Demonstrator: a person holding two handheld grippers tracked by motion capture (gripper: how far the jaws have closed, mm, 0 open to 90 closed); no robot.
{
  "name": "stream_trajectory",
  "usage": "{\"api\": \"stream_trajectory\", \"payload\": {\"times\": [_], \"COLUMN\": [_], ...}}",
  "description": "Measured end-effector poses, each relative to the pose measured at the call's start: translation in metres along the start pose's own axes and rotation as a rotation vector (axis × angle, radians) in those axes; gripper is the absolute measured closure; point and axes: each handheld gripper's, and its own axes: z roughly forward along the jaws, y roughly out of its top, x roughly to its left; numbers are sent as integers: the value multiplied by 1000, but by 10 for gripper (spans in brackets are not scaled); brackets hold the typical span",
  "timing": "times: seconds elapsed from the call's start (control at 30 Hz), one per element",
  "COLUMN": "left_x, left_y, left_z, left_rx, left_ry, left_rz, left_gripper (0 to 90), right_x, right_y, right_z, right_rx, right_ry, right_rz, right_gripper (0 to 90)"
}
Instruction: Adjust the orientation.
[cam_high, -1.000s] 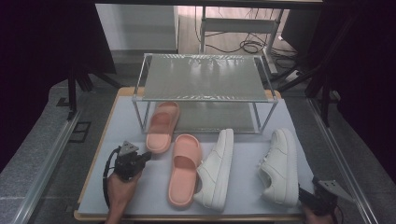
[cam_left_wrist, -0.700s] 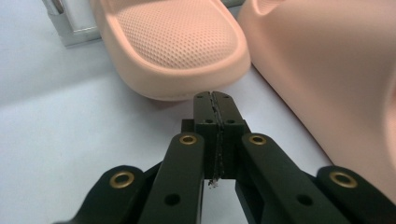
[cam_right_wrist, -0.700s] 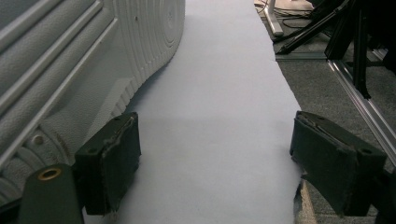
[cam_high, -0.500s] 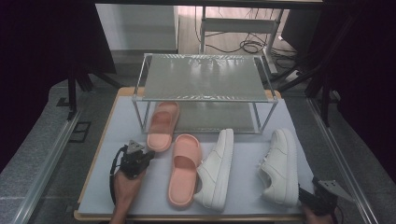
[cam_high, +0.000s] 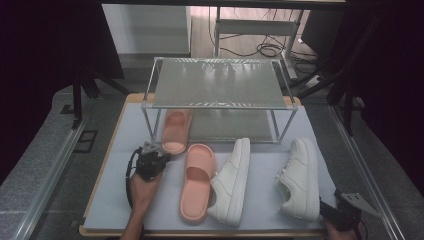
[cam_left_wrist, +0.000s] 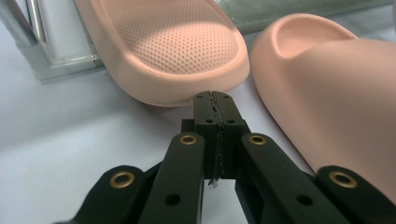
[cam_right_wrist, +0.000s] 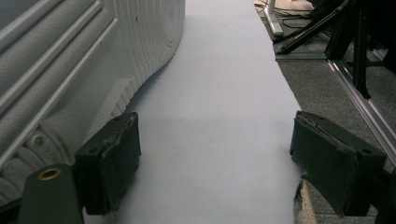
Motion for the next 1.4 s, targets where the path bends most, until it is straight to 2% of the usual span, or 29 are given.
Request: {"api": "stream_trajectory", "payload": {"times": [0.5, 0.73, 0.97, 1.4], "left_x": [6, 13, 15, 20], "left_y": [21, 30, 37, 43], "left_z": [23, 34, 44, 57], "left_rx": [21, 24, 35, 42], "left_ry": [35, 45, 56, 66], "left_rz": [8, -14, -18, -48], "left_gripper": [896, 895, 894, 894], "right_x": [0, 0, 0, 0], "right_y": [0, 0, 0, 0], "right_z": [0, 0, 0, 0], "right_rx": [0, -1, -4, -5], "right_ry": [0, 0, 1, 0], "right_rz": [0, 1, 2, 2], "right_gripper": [160, 161, 161, 161]}}
